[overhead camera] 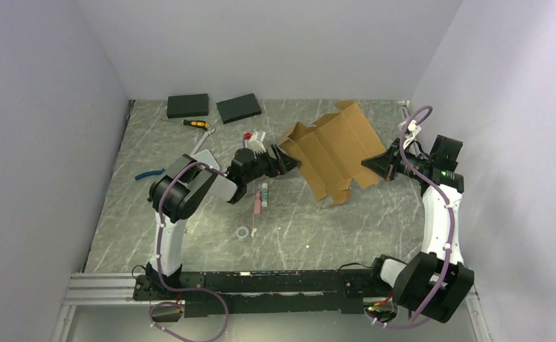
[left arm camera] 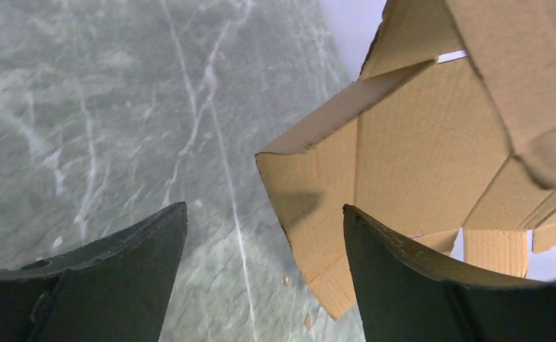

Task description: Fold the paper box

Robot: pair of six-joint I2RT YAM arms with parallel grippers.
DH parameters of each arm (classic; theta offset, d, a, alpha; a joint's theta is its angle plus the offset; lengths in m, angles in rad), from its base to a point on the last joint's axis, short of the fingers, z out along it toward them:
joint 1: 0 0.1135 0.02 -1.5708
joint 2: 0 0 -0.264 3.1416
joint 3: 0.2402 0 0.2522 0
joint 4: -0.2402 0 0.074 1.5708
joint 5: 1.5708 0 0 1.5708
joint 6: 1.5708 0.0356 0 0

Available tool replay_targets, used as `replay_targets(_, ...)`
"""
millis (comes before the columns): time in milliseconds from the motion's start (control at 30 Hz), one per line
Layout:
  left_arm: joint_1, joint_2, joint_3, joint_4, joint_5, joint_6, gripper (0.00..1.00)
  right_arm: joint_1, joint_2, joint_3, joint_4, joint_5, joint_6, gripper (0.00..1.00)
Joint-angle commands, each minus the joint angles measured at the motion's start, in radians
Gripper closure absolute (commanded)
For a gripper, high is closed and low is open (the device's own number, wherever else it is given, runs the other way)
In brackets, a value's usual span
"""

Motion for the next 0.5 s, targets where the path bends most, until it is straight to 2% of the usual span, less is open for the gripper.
replay_targets(0,0.005,0.031,0.041,0.205,0.060,-0.045,0.17,-0.017,-0.006,0.012,0.080,-0.089,0.058,1.00)
replay_targets(200,0.009,0.072,0.056,0.310,0.111,-0.084,0.28,-0.028,0.008,0.006,0.097,-0.104,0.085,1.00)
replay_targets(300,0.016,0.083,0.054,0.373,0.131,-0.105,0.40,-0.031,0.020,0.006,0.097,-0.094,0.089,1.00)
replay_targets(400,0.019,0.084,0.051,0.418,0.147,-0.119,0.48,-0.033,0.033,0.006,0.097,-0.082,0.095,1.00)
replay_targets(467,0.021,0.076,0.047,0.421,0.156,-0.120,0.58,-0.033,0.037,0.006,0.092,-0.065,0.092,1.00)
